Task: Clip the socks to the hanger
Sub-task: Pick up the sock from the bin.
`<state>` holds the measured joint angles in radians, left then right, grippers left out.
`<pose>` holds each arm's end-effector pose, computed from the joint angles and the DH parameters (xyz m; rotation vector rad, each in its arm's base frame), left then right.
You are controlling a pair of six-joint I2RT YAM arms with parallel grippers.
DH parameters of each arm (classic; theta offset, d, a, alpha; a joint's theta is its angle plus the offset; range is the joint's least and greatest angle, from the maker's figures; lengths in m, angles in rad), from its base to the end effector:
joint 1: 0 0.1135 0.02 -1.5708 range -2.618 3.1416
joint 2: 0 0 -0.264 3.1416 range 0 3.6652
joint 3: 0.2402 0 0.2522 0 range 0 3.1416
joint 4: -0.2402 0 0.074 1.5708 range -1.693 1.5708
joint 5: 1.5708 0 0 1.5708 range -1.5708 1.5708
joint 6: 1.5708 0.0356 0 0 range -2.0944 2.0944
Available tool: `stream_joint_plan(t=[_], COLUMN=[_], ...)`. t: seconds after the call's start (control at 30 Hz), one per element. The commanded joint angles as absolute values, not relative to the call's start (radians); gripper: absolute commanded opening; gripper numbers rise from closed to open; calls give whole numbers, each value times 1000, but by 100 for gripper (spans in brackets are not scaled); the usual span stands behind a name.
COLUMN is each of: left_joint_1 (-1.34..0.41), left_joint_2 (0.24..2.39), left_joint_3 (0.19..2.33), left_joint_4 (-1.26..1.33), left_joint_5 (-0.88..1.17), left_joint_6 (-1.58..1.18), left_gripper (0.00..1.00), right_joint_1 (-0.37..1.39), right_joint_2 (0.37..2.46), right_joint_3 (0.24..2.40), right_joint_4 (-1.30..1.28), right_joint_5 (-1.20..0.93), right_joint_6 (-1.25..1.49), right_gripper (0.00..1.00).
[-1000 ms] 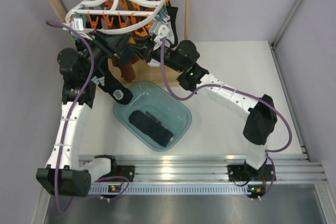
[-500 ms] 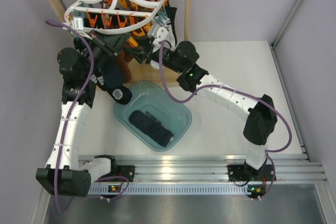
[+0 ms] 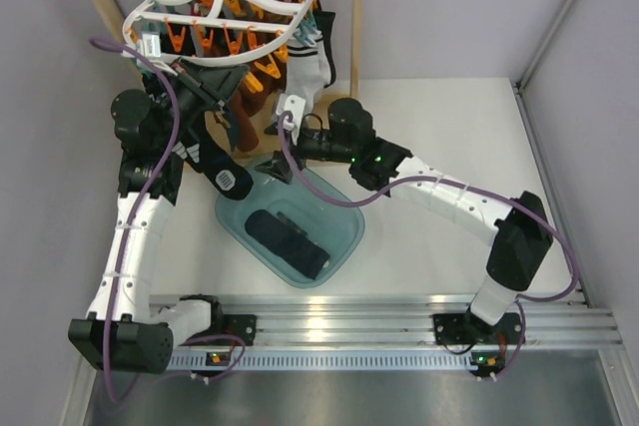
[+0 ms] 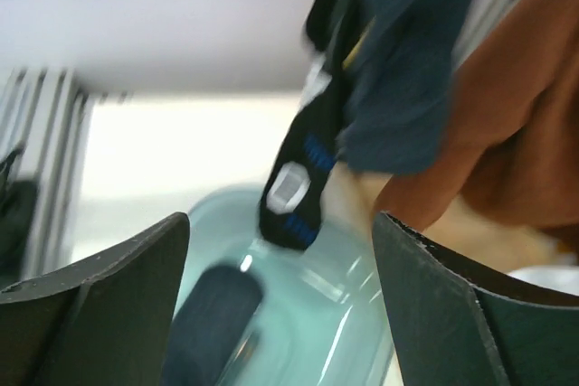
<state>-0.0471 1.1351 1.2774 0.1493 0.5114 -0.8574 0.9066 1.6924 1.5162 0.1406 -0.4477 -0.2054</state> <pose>0.2421 -0.0289 0.4772 -0.0941 1.3973 -1.0868 0.2404 0.3321 0.3879 -1.1711 1.2023 0.8939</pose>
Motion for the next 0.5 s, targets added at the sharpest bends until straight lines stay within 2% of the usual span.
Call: stream_joint_plan(t=[0.0, 0.03, 0.17, 0.27, 0.37, 0.47], left_joint_1=[-40, -40, -40, -40, -40, -38], left_joint_2=[1147, 1146, 1146, 1141, 1141, 1146], left_joint_3=[1310, 1307, 1304, 1301, 1302, 1308], left_joint_4=[189, 189, 192, 192, 186, 176], left_joint_5=[439, 439, 439, 437, 439, 443], left_joint_6=[-851, -854, -856, -854, -847, -838], left_gripper=[0, 0, 0, 0, 0, 0], right_joint_1=[907, 917, 959, 980, 999, 1005], right_joint_2=[1698, 1715, 1784, 1812, 1842, 1844], right_joint_3=[1511, 1511, 1482, 1421, 1370, 1345], right_joint_4=[-154, -243, -316, -220, -173, -277], right_joint_5=[-554, -554, -467, -433, -446, -544], right_joint_6=[-285, -296, -344, -334, -424, -599], right_gripper=[80, 73, 62, 60, 53, 49])
